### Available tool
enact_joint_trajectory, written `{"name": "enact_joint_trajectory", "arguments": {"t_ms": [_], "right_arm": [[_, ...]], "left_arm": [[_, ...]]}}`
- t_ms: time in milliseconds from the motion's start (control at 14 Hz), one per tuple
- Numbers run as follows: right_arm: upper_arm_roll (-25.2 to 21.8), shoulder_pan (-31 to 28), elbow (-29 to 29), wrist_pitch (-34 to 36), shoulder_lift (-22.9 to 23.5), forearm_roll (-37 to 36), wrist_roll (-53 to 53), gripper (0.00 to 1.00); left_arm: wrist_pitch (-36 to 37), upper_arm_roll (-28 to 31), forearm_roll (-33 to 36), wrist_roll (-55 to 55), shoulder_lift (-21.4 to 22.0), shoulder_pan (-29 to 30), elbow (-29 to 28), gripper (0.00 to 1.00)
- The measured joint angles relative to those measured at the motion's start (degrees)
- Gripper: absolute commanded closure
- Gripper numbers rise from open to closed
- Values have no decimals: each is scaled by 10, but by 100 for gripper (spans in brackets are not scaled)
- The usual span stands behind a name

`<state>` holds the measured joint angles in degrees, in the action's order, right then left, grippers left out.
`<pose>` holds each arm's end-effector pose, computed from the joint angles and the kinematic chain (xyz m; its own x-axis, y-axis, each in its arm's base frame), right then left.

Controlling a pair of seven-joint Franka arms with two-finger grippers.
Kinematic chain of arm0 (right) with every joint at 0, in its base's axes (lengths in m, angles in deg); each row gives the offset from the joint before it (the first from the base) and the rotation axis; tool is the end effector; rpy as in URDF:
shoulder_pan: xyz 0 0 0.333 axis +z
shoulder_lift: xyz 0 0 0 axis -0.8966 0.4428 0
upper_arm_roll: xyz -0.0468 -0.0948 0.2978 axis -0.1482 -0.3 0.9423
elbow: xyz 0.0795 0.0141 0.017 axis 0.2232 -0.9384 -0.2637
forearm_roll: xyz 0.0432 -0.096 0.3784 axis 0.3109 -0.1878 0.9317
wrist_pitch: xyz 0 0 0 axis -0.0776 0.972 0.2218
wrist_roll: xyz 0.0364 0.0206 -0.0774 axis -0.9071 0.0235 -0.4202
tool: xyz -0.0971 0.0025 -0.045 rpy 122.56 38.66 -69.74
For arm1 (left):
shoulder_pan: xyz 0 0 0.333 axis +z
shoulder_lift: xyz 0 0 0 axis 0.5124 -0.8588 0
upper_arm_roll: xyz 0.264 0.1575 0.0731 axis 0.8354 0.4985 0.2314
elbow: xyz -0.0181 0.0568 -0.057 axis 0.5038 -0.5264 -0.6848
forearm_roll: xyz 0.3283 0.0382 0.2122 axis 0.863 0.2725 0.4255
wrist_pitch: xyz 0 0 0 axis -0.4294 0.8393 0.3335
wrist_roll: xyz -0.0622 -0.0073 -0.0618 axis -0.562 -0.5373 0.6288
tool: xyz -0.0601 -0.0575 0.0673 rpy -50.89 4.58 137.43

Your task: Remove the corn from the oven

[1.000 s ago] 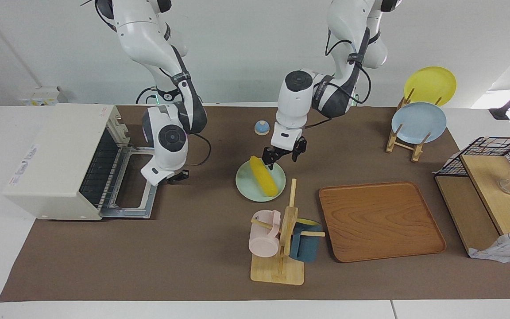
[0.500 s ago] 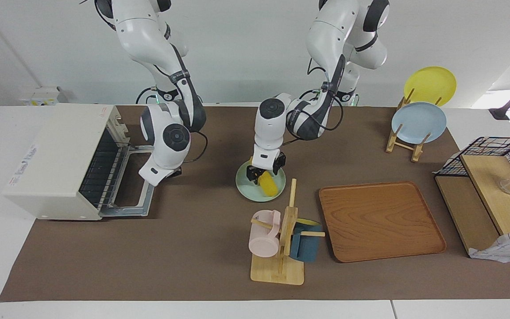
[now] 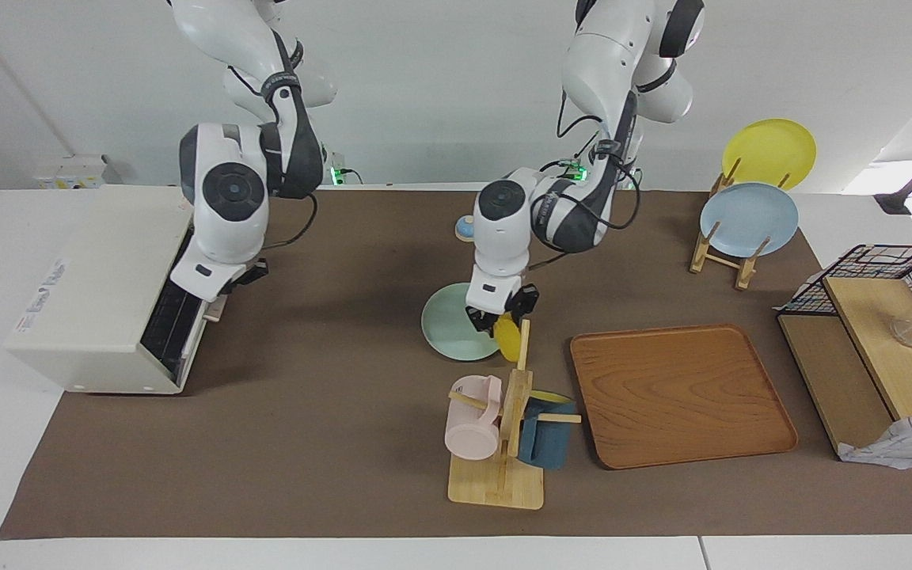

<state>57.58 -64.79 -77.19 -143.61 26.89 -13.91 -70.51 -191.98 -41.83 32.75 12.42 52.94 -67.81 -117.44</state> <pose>0.5694 0.0054 0.4495 0.9026 0.2751 -0.3311 0.3761 -0.8780 0.2959 0.5423 -0.3658 0.3361 0.9860 0.1557 0.0602 0.1600 -0.9842 -0.0752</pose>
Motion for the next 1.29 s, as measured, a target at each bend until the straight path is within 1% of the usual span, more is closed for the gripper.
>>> {"name": "enact_joint_trajectory", "arguments": {"t_ms": [71, 143, 214, 286, 357, 429, 500, 643, 786, 929, 1000, 1143, 1286], "right_arm": [[-1, -12, 0, 0, -5, -1, -13, 89], [-2, -21, 1, 0, -7, -2, -21, 76], [-2, -28, 2, 0, -8, -2, -28, 37], [-2, -33, 4, -1, -8, 7, -33, 0], [-2, -40, 7, -1, -8, 25, -37, 0], [-2, -51, 13, -1, -9, 55, -39, 0], [-3, -60, 25, 2, -10, 82, -41, 0], [-4, -71, 66, 28, -17, 128, -42, 0], [-4, -72, 118, 69, -31, 167, -42, 0], [-4, -73, 176, 125, -44, 196, -40, 0], [-4, -75, 204, 153, -48, 201, -37, 0], [-5, -75, 257, 196, -50, 203, -26, 0], [-4, -74, 275, 207, -52, 203, -12, 0]], "left_arm": [[1, 1, -2, 55, 0, 36, 0, 100], [0, 2, -3, 110, 0, 73, 0, 100], [-5, 2, -5, 165, 0, 110, 0, 100], [-14, 2, -7, 206, 0, 138, -1, 96], [-28, 2, -7, 237, -2, 159, -2, 76], [-40, 2, -7, 264, -6, 176, -2, 24], [-44, 1, -8, 283, -9, 187, -3, 0], [-47, 1, -8, 299, -12, 194, -6, 0], [-52, 0, -8, 299, -8, 194, -4, 0], [-36, 1, -8, 299, 17, 204, 2, 0], [-2, 2, -8, 305, 42, 213, 4, 0], [88, 2, -8, 342, 112, 230, 7, 0], [164, 3, -8, 370, 177, 249, 9, 0]]}}
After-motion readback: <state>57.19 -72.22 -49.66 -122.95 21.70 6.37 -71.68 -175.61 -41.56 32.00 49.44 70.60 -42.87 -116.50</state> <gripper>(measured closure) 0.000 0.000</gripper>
